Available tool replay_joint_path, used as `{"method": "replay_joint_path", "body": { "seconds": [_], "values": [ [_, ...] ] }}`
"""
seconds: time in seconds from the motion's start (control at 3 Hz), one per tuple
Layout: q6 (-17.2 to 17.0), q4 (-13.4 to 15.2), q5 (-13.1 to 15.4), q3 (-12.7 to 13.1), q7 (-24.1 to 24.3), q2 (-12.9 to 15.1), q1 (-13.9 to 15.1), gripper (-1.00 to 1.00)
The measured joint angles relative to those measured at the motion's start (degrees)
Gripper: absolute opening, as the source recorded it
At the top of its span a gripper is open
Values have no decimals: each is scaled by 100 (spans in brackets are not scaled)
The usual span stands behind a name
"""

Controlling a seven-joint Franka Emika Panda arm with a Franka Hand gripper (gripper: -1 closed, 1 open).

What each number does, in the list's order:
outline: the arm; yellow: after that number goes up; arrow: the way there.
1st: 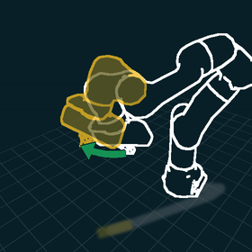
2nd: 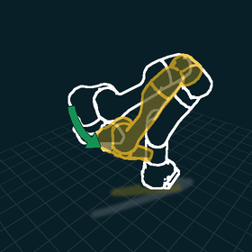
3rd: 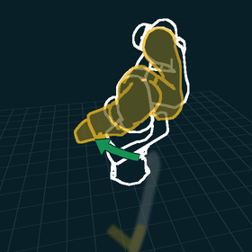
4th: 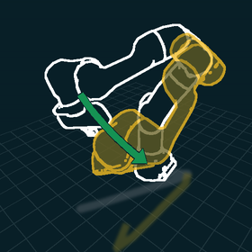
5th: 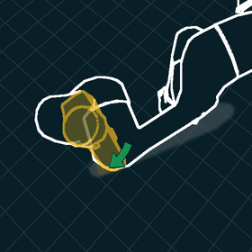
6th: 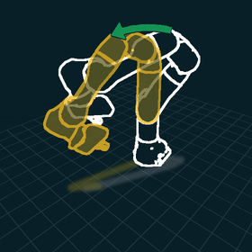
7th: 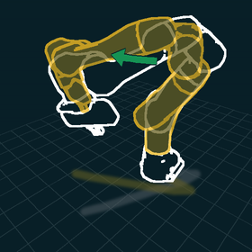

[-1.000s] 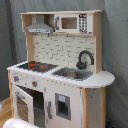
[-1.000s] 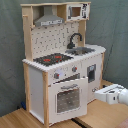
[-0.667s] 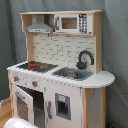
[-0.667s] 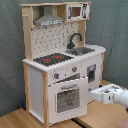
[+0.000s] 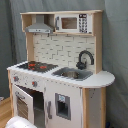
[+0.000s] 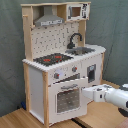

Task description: Play with the kitchen

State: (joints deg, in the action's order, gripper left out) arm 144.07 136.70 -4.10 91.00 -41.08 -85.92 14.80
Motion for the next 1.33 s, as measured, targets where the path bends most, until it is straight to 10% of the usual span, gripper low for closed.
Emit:
{"method": "replay_joint_path", "body": {
  "seconds": [1.33],
  "values": [
    [-1566,-1083,-311,-418,901,333,369,100]
  ]
}}
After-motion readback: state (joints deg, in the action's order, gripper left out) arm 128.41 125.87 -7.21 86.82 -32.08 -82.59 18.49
